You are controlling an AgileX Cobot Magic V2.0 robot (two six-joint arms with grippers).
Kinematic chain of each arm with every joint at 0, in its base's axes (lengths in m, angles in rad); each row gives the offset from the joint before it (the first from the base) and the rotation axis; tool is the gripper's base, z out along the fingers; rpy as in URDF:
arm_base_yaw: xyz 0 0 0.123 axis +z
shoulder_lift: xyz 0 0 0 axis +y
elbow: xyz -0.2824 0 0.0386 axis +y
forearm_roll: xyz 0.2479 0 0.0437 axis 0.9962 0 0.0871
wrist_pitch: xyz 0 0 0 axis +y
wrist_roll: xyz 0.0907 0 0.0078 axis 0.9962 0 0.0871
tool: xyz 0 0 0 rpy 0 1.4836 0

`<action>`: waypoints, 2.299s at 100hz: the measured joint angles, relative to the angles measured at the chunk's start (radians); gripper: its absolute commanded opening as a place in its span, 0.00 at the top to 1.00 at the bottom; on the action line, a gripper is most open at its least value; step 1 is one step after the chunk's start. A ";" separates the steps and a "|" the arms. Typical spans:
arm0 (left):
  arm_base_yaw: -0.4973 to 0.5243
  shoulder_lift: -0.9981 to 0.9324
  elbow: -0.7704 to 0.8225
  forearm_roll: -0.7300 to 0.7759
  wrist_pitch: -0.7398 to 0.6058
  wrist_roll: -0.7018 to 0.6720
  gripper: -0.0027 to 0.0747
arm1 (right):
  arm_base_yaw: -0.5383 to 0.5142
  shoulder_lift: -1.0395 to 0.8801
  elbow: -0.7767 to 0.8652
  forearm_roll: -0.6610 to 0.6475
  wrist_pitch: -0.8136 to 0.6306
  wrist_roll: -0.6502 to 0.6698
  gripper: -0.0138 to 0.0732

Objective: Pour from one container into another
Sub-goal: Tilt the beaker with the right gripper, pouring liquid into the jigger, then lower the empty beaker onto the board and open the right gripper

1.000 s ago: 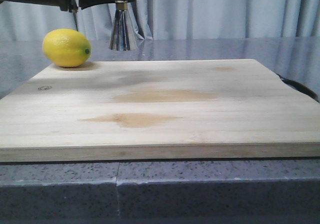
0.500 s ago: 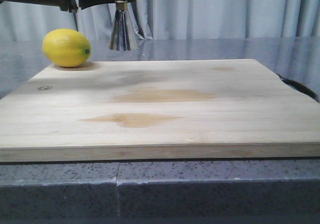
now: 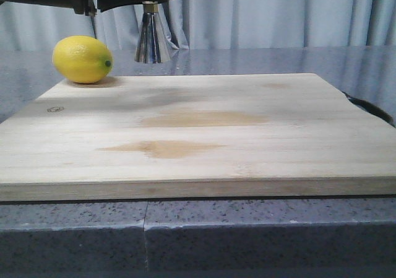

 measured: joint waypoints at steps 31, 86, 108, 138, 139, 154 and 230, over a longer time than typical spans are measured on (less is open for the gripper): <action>0.000 0.000 0.000 0.000 0.000 0.000 0.64 | 0.000 0.000 0.000 -0.028 -0.004 0.000 0.47; 0.000 0.000 0.000 0.001 0.000 0.000 0.64 | 0.000 0.000 0.000 -0.052 -0.013 -0.002 0.47; 0.000 0.000 0.000 0.001 0.000 0.000 0.64 | 0.000 0.000 0.000 0.004 -0.009 -0.002 0.47; 0.000 0.000 0.000 0.001 0.000 0.000 0.64 | 0.002 0.002 0.002 0.294 0.074 0.013 0.47; 0.000 0.000 0.000 0.001 0.000 0.000 0.64 | 0.002 0.002 0.002 0.305 0.077 0.018 0.47; 0.000 0.000 0.000 0.001 0.000 0.000 0.64 | -0.007 0.019 0.002 0.359 0.081 0.141 0.47; 0.000 0.000 0.000 0.001 0.000 0.000 0.64 | -0.511 -0.177 0.532 0.879 -0.405 0.329 0.47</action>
